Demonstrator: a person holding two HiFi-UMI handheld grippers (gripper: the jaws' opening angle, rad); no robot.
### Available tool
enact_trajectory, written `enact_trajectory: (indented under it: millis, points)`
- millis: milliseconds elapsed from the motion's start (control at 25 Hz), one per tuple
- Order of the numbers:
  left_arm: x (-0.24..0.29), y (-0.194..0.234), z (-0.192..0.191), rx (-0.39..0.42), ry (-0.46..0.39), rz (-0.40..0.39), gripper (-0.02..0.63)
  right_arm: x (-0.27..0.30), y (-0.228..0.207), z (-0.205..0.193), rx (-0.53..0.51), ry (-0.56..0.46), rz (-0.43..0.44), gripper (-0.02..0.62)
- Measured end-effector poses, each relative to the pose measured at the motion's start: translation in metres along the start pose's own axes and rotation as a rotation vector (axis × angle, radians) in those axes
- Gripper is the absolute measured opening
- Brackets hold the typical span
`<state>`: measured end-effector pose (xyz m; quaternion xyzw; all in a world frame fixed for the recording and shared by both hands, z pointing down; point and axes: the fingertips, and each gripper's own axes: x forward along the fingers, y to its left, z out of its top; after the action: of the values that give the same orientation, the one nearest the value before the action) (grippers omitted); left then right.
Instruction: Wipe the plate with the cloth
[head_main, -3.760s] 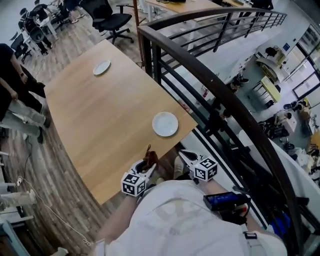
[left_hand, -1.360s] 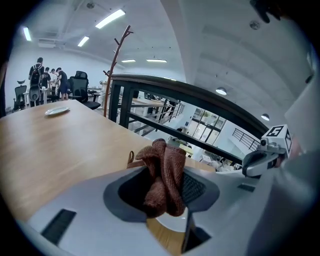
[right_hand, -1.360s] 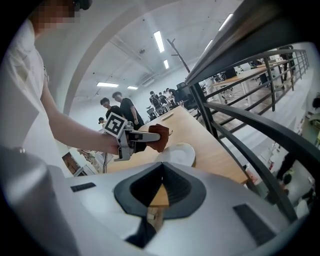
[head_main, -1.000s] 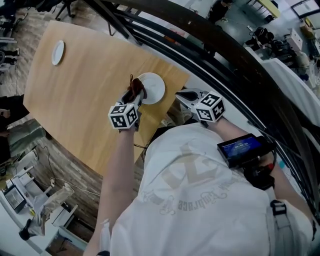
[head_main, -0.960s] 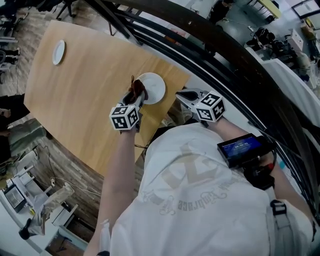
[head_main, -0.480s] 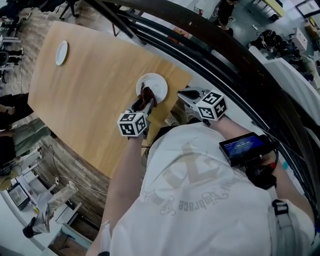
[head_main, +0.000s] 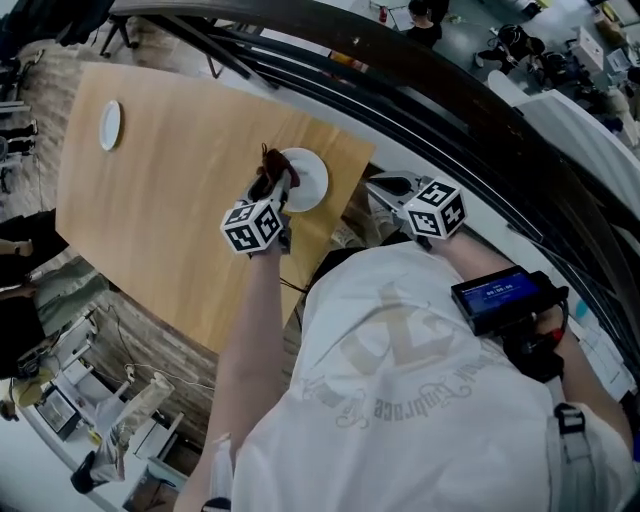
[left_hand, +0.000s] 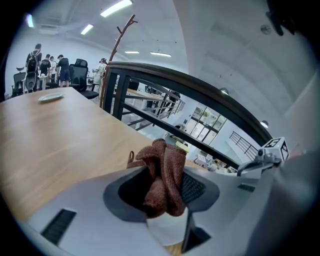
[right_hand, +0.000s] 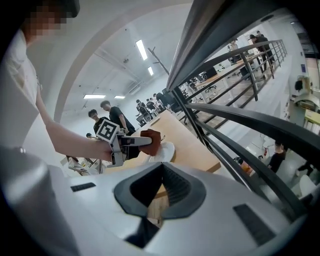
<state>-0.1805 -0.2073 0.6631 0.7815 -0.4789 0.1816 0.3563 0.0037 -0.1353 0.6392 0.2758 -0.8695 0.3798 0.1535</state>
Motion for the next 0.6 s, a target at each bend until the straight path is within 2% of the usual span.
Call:
enact_trajectory:
  millis: [200,440,600]
  points:
    - [0.007,0.002,0.010,0.002,-0.001,0.006,0.170,-0.013,-0.004,-0.004,0.020,-0.010,-0.025,0.014]
    - [0.005,-0.029,-0.013,0.060,0.050,-0.049,0.169,-0.015,-0.004,-0.005,0.017,-0.013,-0.018,0.014]
    - [-0.005,-0.032,-0.030,0.017,0.079,-0.066,0.170,0.002,0.002,0.006,0.003,-0.012,0.007,0.014]
